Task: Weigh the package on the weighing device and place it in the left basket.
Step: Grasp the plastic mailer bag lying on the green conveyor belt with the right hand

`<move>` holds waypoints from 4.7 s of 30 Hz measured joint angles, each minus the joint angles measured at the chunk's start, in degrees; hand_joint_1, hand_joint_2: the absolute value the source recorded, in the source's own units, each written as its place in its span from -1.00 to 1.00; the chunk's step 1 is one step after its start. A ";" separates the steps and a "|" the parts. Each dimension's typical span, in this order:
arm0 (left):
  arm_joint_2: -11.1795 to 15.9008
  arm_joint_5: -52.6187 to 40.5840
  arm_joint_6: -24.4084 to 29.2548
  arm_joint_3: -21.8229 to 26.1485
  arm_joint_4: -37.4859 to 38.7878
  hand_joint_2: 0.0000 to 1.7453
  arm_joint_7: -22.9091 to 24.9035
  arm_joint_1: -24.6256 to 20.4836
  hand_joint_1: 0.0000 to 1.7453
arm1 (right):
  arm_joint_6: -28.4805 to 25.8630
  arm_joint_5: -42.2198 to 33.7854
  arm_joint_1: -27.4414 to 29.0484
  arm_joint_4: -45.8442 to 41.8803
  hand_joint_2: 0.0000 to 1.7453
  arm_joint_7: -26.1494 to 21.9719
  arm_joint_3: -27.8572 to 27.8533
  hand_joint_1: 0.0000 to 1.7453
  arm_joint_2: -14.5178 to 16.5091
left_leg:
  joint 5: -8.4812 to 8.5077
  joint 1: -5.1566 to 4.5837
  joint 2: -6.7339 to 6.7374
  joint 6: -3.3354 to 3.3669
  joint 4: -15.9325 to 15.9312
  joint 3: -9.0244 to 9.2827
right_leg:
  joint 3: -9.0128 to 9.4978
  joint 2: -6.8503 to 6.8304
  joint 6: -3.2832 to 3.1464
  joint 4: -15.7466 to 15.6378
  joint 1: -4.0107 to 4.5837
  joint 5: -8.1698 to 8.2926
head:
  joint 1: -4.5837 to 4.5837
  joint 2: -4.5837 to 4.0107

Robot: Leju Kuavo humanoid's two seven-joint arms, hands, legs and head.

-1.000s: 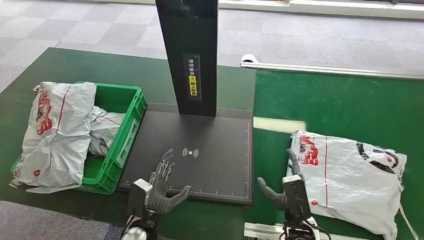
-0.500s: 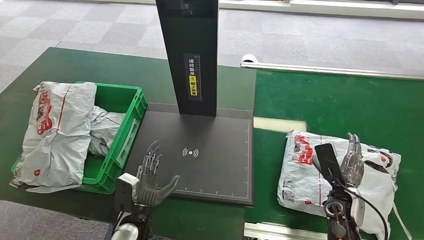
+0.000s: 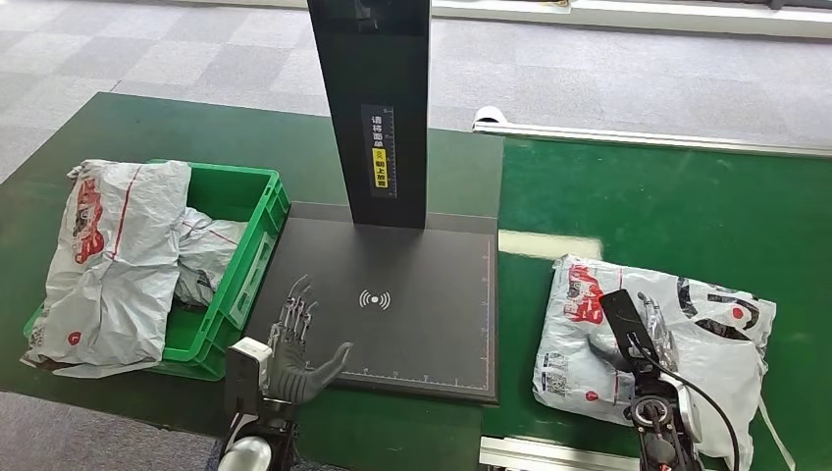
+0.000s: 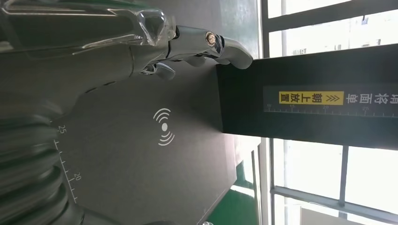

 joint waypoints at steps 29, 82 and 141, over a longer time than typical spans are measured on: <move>-0.01 -0.14 0.84 0.16 -0.67 1.00 1.97 0.46 -1.00 | -2.87 -0.26 -0.76 2.39 1.00 4.17 1.59 1.00 0.01 | 0.00 0.00 -0.02 0.00 0.01 0.03 | 0.06 -0.06 0.00 0.00 0.00 0.00 | 0.01 0.00; 0.00 -0.57 1.50 5.05 -8.20 1.00 2.26 0.66 -1.00 | -6.57 10.14 8.93 -20.50 1.00 13.51 4.47 -1.00 8.17 | 0.04 0.02 0.03 -0.02 -0.02 -0.07 | -0.07 -0.01 -0.02 0.00 0.03 -0.01 | 0.01 0.00; -0.64 -2.03 1.93 8.63 -12.50 1.00 2.83 3.71 -1.00 | -11.15 0.04 14.30 -37.50 1.00 6.52 5.22 1.00 6.98 | 0.04 0.02 -0.01 -0.02 -0.02 -0.06 | -0.05 -0.05 -0.02 0.00 0.04 -0.01 | 0.01 0.00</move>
